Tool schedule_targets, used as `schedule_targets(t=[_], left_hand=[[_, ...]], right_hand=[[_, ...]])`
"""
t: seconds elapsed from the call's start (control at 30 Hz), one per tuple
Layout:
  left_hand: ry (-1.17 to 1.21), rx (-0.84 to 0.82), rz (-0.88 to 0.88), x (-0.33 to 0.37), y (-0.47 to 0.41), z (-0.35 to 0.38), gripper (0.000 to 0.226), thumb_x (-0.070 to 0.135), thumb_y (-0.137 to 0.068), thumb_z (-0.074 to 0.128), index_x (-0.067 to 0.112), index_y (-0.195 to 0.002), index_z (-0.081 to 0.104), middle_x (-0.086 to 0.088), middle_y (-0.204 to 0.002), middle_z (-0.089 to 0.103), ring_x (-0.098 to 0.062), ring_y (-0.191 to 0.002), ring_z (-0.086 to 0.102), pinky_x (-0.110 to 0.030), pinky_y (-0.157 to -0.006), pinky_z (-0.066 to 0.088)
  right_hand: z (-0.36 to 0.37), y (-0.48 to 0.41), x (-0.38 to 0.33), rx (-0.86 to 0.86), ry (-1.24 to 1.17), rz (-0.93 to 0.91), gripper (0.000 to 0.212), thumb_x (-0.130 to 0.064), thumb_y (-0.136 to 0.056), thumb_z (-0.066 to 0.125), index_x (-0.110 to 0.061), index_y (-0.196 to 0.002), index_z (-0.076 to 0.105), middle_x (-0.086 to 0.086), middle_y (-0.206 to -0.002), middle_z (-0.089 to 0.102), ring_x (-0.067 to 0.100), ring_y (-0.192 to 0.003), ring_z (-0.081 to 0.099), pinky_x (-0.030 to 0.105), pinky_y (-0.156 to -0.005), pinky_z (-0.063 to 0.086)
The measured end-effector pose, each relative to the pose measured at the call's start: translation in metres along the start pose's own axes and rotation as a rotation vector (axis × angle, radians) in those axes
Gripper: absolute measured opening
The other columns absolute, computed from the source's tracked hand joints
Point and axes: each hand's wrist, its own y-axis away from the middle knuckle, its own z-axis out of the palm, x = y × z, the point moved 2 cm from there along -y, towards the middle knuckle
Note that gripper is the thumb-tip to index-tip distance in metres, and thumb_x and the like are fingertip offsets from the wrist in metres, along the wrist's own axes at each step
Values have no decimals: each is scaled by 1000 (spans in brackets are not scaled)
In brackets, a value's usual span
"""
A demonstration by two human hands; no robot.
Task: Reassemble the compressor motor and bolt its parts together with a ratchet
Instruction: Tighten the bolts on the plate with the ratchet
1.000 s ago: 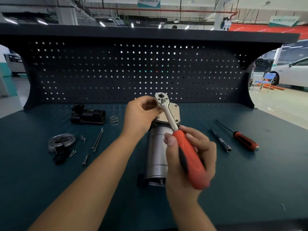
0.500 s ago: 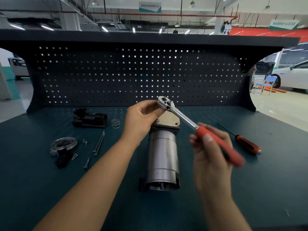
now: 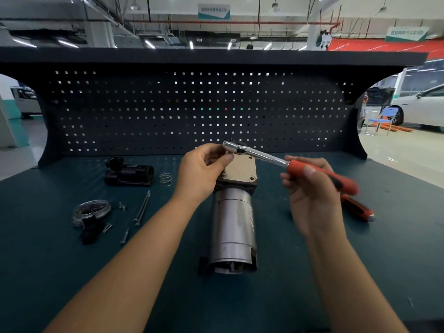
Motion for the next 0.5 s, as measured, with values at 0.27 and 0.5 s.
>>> schedule_targets(t=[0.27, 0.5], left_hand=[[59, -49, -27, -1, 0, -2, 21, 3, -86, 65, 24, -86, 65, 12, -81, 68, 7, -73, 63, -8, -65, 47], [-60, 84, 22, 0, 10, 3, 23, 10, -76, 76, 29, -75, 63, 18, -70, 68, 4, -70, 64, -13, -63, 51]], right_hand=[[2, -5, 4, 136, -142, 35, 9, -9, -92, 54, -11, -83, 56, 12, -91, 69, 18, -71, 69, 22, -65, 56], [48, 88, 41, 138, 469, -581, 26, -13, -74, 75, -18, -89, 55, 12, -98, 65, 26, -93, 66, 34, -82, 52]])
